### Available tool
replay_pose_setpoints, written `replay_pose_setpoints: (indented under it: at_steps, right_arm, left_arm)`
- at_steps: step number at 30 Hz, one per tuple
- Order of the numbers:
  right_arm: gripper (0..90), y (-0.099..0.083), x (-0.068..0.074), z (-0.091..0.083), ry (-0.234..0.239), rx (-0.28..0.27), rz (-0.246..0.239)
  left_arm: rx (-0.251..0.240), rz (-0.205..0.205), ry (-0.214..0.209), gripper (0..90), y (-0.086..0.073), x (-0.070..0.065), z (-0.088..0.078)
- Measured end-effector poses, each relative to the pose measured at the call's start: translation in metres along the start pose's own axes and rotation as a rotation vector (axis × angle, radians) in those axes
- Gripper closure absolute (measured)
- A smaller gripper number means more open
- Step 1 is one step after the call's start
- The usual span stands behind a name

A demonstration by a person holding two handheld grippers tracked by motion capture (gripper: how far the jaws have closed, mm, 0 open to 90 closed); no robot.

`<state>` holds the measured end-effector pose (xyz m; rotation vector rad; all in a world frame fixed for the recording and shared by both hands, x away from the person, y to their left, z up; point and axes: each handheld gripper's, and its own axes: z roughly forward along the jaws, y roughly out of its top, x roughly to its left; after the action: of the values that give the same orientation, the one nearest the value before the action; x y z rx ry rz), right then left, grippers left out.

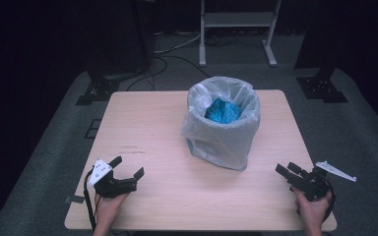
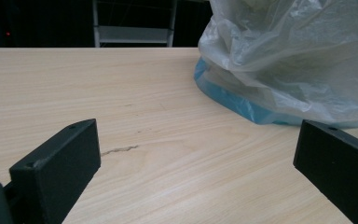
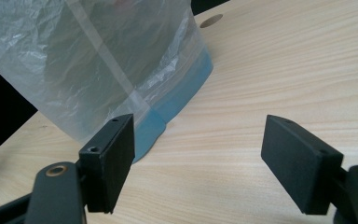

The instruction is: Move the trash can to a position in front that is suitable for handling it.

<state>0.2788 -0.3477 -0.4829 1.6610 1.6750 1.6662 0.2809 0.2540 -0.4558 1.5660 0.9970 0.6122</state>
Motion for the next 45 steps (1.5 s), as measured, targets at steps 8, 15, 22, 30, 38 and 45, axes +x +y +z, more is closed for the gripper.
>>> replay_pose_setpoints:
  at_steps: [8,15,22,30,38,45]
  right_arm:
    - [24.6,0.001,-0.002,-0.001,0.009,-0.003,0.011]
    - [24.7,0.007,0.003,0.003,0.017,0.008,-0.003]
    - [24.7,0.025,0.009,0.011,0.052,0.012,-0.002]
    - [24.7,0.072,0.035,0.029,0.102,0.015,-0.048]
    - [24.7,0.123,0.070,0.057,0.142,0.027,-0.092]
    - [24.7,0.149,0.090,0.077,0.135,0.042,-0.087]
  left_arm:
    - [0.011,0.006,-0.003,0.0,-0.001,0.001,0.000]
    - [0.004,-0.006,0.007,0.0,-0.002,0.005,-0.003]
    - [0.015,-0.001,0.000,0.0,-0.003,0.003,-0.001]
    - [0.016,0.004,0.001,0.0,-0.002,0.003,-0.001]
    - [0.017,0.011,0.010,0.0,-0.003,0.005,-0.003]
    - [0.019,0.018,0.009,0.0,-0.003,0.005,-0.002]
